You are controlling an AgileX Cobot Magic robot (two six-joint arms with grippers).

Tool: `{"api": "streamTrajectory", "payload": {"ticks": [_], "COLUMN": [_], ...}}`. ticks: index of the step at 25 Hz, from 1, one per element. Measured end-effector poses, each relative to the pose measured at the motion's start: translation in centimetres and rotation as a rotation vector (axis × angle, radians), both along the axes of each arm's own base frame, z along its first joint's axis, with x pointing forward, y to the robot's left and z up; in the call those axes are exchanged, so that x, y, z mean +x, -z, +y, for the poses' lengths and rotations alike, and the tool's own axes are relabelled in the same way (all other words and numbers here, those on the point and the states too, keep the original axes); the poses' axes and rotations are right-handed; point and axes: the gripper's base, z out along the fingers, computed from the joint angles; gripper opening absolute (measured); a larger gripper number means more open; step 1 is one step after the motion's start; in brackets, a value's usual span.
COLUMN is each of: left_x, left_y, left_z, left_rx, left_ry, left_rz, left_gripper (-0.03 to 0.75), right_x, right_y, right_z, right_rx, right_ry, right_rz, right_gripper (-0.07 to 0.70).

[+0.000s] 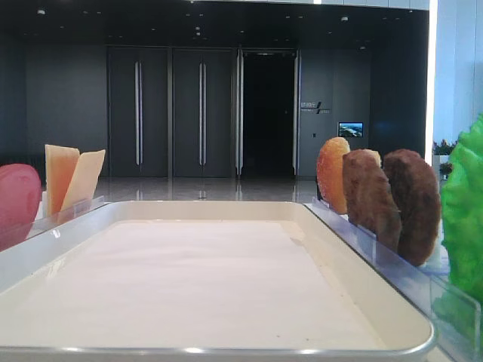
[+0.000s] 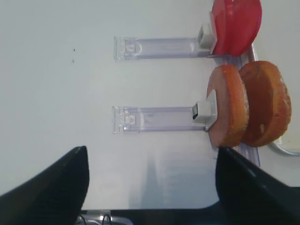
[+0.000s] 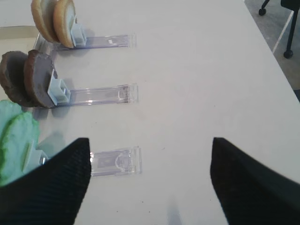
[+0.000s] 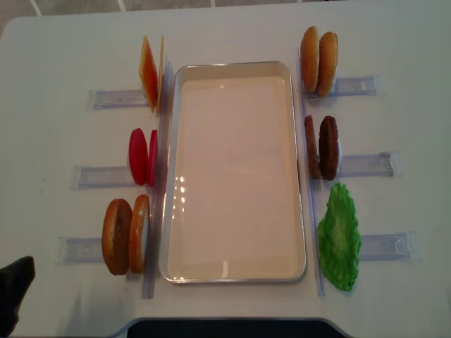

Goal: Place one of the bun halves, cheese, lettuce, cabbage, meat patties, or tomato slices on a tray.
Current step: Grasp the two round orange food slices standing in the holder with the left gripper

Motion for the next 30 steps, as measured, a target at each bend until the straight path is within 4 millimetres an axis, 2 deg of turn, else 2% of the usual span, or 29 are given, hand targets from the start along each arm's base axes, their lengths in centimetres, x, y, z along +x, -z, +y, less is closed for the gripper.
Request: {"api": "streamTrajectory", "payload": {"ticks": [4,7,8,10,17,23,30], "left_x": [2.0,3.5,4.5,5.0,9.4,13.6,16.4], "left_y": [-0.7,-1.8,-2.7,-2.9,-4.4,-3.5,-1.1], "left_z": [0.0,-0.1,-0.1,-0.1,-0.1,0.1,0.0], "left_rx": [-0.026,-0.036,-0.035,-0.035,-0.027,0.007,0.009], "left_ry": [-0.031,-0.044,-0.045,-0.046,-0.053,-0.062,-0.068], "left_rz": [0.099,0.133,0.157,0.179,0.340,0.481,0.607], "left_gripper": [0.643,0.643,0.643,0.643,0.643,0.643,0.643], "right_x": [0.0,0.0,0.0,0.0,0.0,0.0,0.0], "right_y": [0.0,0.0,0.0,0.0,0.0,0.0,0.0], "right_z": [0.0,0.0,0.0,0.0,0.0,0.0,0.0], "right_rx": [0.000,0.000,0.000,0.000,0.000,0.000,0.000], "right_ry": [0.000,0.000,0.000,0.000,0.000,0.000,0.000], "right_rz": [0.000,0.000,0.000,0.000,0.000,0.000,0.000], "right_gripper": [0.533,0.533,0.533,0.533,0.533,0.533,0.533]}}
